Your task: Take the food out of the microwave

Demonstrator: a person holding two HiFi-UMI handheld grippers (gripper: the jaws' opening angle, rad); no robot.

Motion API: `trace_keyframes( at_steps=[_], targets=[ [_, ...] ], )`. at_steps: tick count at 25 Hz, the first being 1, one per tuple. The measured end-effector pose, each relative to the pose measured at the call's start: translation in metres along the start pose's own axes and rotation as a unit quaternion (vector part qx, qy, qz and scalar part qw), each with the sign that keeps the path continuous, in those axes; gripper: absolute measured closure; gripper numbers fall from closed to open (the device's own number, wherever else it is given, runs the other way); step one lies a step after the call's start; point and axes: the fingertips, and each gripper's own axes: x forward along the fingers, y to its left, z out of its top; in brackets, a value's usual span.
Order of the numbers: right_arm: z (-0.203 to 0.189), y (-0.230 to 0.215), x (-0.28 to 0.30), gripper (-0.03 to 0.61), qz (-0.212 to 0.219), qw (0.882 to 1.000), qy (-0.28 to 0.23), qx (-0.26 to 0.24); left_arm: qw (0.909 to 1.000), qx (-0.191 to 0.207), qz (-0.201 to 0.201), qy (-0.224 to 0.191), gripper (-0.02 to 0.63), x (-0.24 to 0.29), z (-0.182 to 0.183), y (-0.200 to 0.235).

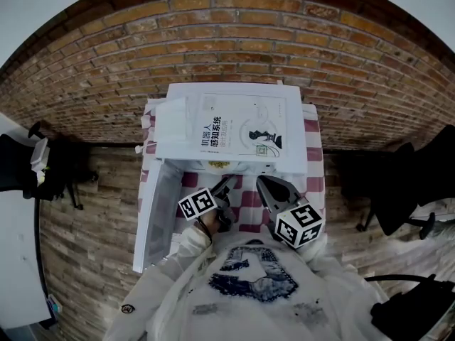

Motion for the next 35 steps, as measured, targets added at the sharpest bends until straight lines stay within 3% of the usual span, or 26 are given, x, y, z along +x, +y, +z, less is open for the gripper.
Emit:
trace_keyframes(
  at_steps=[10,30,35],
  targets=[
    [0.0,-0.002,0.0,0.565,-0.003,1.0,0.002,0.005,0.9932,-0.115,0.003,-0.02,0.373,0.01,0.012,0.033],
    [0.0,-0.007,0.004,0.565,-0.007,1.0,0.006,0.013,0.9793,-0.2,-0.015,-0.029,0.381,0.029,0.022,0.048],
    [-0.002,-0.008,0.005,0.565,-0.007,1.0,0.007,0.015,0.9744,-0.223,-0.01,-0.026,0.462,0.028,0.018,0.058]
  ],
)
